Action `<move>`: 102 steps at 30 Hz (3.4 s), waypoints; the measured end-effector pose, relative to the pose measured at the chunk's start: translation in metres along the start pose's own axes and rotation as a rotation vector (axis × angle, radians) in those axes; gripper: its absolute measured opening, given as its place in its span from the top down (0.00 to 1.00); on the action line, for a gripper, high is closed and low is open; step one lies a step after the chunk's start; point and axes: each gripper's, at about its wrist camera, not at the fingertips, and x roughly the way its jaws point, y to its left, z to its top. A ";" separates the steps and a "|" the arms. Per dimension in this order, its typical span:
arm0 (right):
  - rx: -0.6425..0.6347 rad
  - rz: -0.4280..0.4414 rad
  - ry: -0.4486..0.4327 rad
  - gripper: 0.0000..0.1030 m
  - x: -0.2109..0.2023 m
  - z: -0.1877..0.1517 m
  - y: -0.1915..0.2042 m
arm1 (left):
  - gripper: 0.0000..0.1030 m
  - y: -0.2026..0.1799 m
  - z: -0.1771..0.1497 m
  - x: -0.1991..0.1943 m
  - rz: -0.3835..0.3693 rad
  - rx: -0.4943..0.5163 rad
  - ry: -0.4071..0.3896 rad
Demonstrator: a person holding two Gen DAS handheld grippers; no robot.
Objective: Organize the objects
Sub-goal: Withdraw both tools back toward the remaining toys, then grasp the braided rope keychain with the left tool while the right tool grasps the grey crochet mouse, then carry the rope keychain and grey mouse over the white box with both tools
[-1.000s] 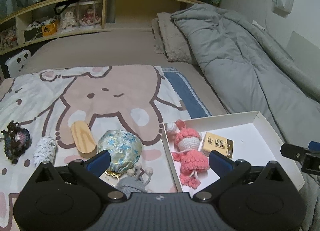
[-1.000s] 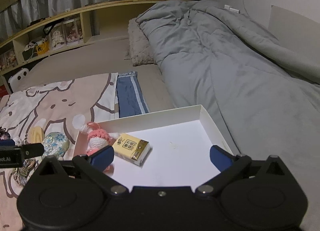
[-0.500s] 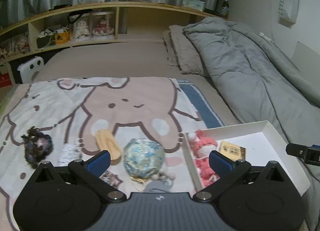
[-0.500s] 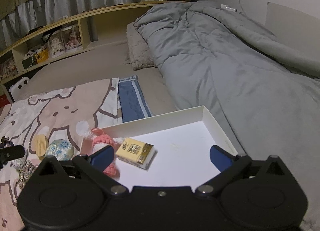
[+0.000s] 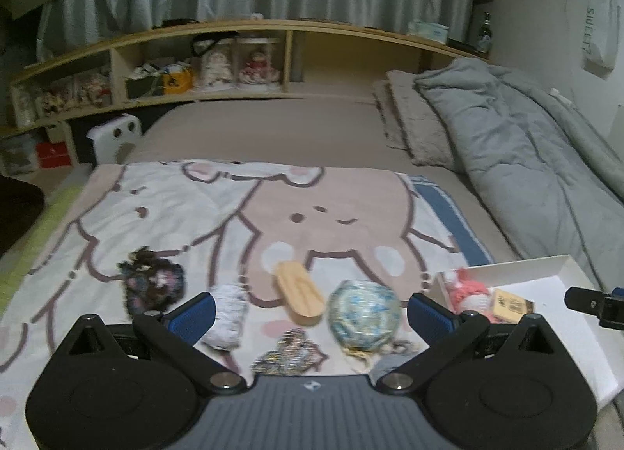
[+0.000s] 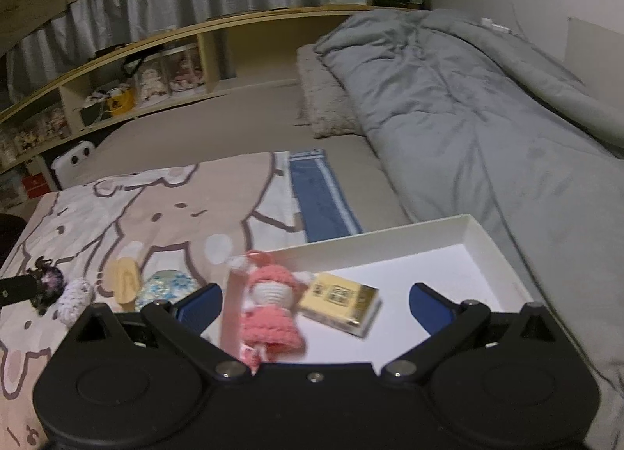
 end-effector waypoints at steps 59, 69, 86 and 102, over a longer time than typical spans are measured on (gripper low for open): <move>-0.536 0.290 0.106 0.39 0.098 -0.098 0.142 | 0.41 0.059 -0.075 0.120 -0.198 -0.038 0.226; -0.548 0.294 0.113 0.43 0.094 -0.095 0.145 | 0.57 0.061 -0.078 0.127 -0.217 -0.087 0.227; -0.409 0.302 0.082 0.45 0.085 -0.072 0.128 | 0.61 0.051 -0.069 0.113 -0.202 -0.071 0.192; -0.143 0.316 0.006 0.45 0.043 -0.027 0.098 | 0.61 0.049 -0.042 0.053 -0.145 -0.114 0.079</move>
